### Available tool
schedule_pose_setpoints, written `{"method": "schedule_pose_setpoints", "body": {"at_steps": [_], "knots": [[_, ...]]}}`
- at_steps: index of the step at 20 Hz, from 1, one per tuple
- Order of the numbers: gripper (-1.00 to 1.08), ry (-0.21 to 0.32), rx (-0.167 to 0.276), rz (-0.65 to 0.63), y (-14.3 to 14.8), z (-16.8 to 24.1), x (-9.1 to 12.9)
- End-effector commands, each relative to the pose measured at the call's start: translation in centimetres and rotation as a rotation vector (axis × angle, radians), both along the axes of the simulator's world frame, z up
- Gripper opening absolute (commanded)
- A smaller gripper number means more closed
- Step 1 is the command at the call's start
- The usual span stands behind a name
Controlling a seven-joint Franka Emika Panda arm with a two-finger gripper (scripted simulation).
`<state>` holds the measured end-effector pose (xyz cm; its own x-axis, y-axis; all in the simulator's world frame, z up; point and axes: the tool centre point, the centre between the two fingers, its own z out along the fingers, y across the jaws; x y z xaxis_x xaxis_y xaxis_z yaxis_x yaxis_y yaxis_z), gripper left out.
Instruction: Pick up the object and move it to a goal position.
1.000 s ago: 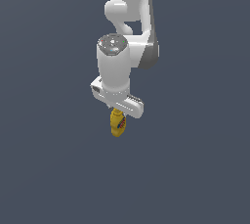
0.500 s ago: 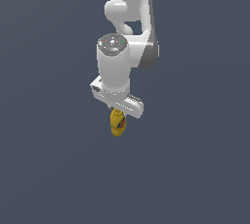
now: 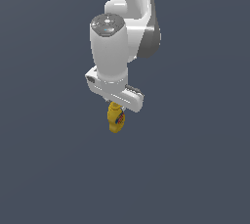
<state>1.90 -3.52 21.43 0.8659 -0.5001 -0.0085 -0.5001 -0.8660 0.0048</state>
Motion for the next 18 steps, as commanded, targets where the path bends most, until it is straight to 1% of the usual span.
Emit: {"method": "schedule_pose_setpoints", "body": {"at_steps": [1,18], "knots": [[-1.0,-0.01,0.0,0.0,-0.3,2.5,0.3],[-1.0,-0.01,0.0,0.0,-2.6,19.1,1.6]]}}
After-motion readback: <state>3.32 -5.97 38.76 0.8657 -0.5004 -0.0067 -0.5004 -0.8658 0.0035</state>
